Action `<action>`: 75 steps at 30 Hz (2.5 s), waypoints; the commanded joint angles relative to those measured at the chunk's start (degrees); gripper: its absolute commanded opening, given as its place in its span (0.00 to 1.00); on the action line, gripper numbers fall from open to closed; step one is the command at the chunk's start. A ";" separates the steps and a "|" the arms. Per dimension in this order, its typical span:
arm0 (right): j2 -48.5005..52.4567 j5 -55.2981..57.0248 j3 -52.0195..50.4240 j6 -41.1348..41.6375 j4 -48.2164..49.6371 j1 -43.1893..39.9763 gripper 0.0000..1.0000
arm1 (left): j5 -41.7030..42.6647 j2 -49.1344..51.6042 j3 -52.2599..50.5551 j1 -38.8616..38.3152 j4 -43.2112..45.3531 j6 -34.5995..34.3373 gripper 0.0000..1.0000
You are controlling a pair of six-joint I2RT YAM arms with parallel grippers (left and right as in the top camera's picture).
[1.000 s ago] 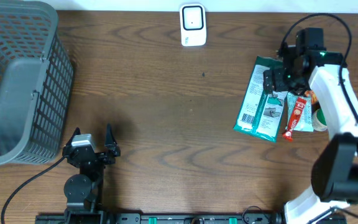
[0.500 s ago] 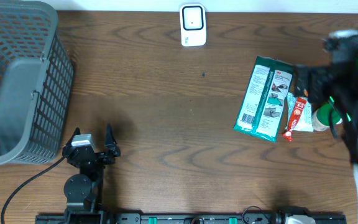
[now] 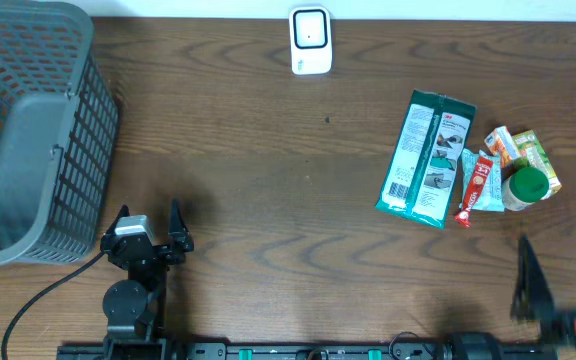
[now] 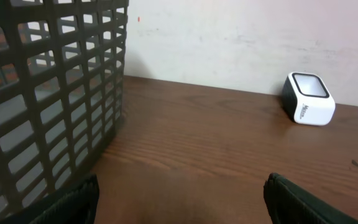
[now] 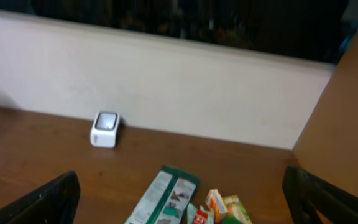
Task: Scan the item barcode
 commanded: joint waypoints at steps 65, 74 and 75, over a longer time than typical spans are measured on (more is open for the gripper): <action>-27.93 -5.27 -83.47 7.89 57.05 1.09 0.99 | -0.55 -0.35 -0.70 -0.09 -2.73 0.79 0.86; -27.93 -5.27 -83.47 7.89 57.05 1.09 0.99 | -0.55 -0.35 -0.70 -0.09 -2.73 0.79 0.85; -27.93 -5.27 -83.47 7.89 57.05 1.09 0.99 | -0.55 -0.35 -0.70 -0.09 -2.73 0.79 0.86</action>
